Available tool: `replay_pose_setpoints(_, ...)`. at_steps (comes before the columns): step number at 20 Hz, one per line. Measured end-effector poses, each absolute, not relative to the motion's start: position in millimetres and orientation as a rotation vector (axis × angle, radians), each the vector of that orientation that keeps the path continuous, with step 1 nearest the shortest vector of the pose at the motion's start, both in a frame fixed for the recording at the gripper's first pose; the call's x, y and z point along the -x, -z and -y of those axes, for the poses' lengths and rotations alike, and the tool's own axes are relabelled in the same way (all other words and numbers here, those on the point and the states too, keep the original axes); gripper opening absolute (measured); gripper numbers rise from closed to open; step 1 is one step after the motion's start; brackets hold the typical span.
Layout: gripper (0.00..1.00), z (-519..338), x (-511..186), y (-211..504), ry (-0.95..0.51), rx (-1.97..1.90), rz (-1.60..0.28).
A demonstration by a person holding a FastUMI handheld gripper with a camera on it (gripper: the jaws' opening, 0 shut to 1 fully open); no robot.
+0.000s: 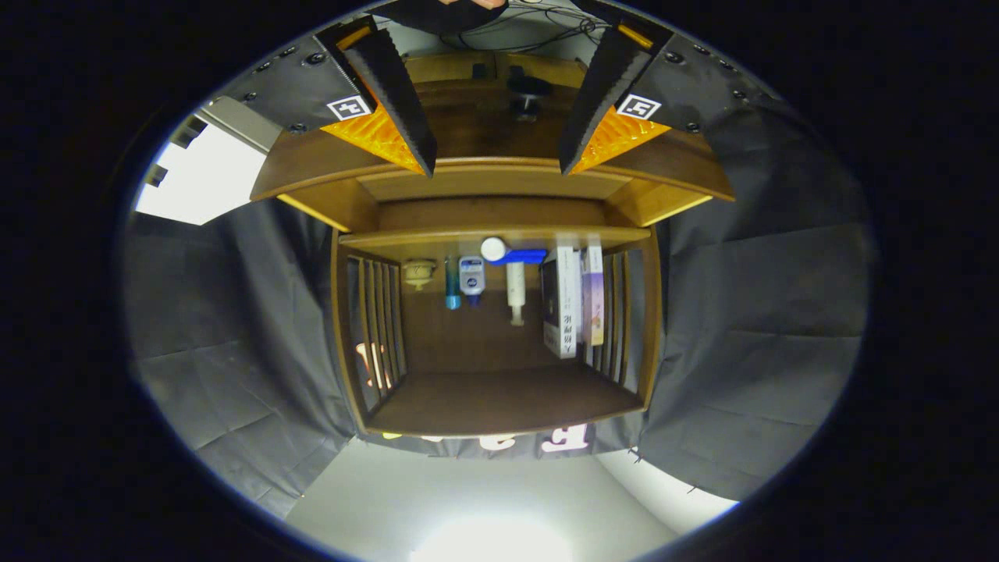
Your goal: Pull open the drawer, take out the items inside it, and place them on the countertop above the cabinet.
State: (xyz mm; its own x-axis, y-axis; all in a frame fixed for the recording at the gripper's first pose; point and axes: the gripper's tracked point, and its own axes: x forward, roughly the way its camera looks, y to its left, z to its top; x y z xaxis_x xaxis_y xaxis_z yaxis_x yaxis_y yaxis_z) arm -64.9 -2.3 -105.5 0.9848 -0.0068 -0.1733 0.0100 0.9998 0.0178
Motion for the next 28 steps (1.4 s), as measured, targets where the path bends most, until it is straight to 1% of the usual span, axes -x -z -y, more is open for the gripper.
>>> replay_pose_setpoints(8,0.98,-10.1,54.7,151.9,-0.001,-0.007,-0.247)
replay_pose_setpoints(18,0.98,-3.5,43.0,160.3,0.088,0.086,-0.222)
replay_pose_setpoints(28,0.98,-3.9,16.8,165.5,0.074,0.023,-0.256)
